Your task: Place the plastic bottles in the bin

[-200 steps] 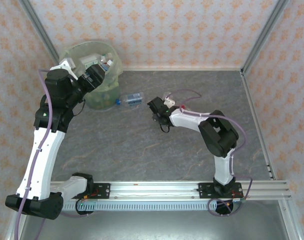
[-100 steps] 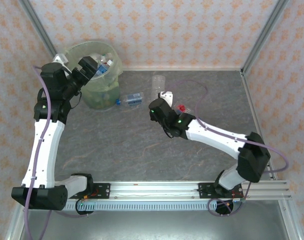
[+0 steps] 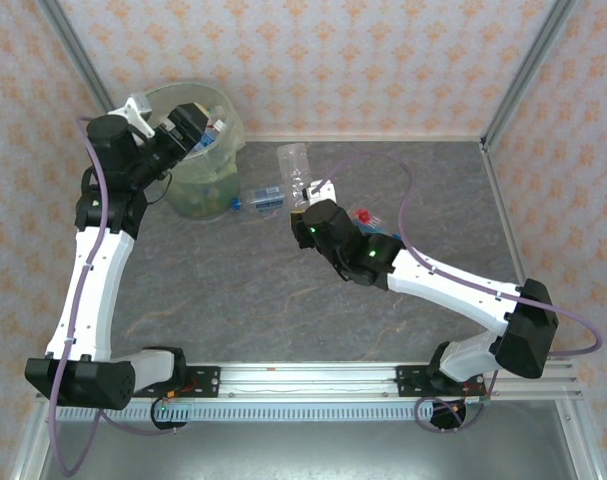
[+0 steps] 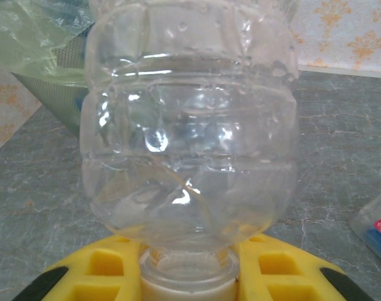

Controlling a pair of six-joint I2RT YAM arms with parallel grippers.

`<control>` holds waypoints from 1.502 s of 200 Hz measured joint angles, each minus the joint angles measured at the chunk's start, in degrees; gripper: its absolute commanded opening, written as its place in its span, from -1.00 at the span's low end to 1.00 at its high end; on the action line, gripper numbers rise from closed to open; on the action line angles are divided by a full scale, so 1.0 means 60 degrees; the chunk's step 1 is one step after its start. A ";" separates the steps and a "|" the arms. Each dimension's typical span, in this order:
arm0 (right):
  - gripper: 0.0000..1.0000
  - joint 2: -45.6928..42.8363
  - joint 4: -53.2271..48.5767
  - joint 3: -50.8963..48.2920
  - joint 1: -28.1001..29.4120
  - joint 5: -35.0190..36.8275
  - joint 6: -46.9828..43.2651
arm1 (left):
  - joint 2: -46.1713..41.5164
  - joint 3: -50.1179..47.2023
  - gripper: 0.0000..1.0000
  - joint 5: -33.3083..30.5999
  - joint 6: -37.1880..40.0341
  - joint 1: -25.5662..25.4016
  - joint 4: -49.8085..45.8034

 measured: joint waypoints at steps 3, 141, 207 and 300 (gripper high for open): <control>-0.53 0.0000 0.0004 0.0022 0.0000 -0.0051 -0.0015 | 0.0000 -0.0036 0.74 0.0011 0.0011 -0.0073 0.0047; -0.53 0.0113 0.0153 0.0623 0.0000 -0.1257 0.0459 | -0.0146 -0.2248 0.72 0.0229 0.0098 -0.3282 0.1840; -0.53 0.0117 0.0153 0.0685 0.0004 -0.1450 0.0488 | 0.0397 -0.2215 0.71 0.0113 0.0117 -0.3490 0.1942; -0.53 0.0113 0.0153 0.0707 0.0000 -0.1778 0.0484 | 0.1359 -0.0262 0.58 -0.0710 0.1260 -0.3399 0.0641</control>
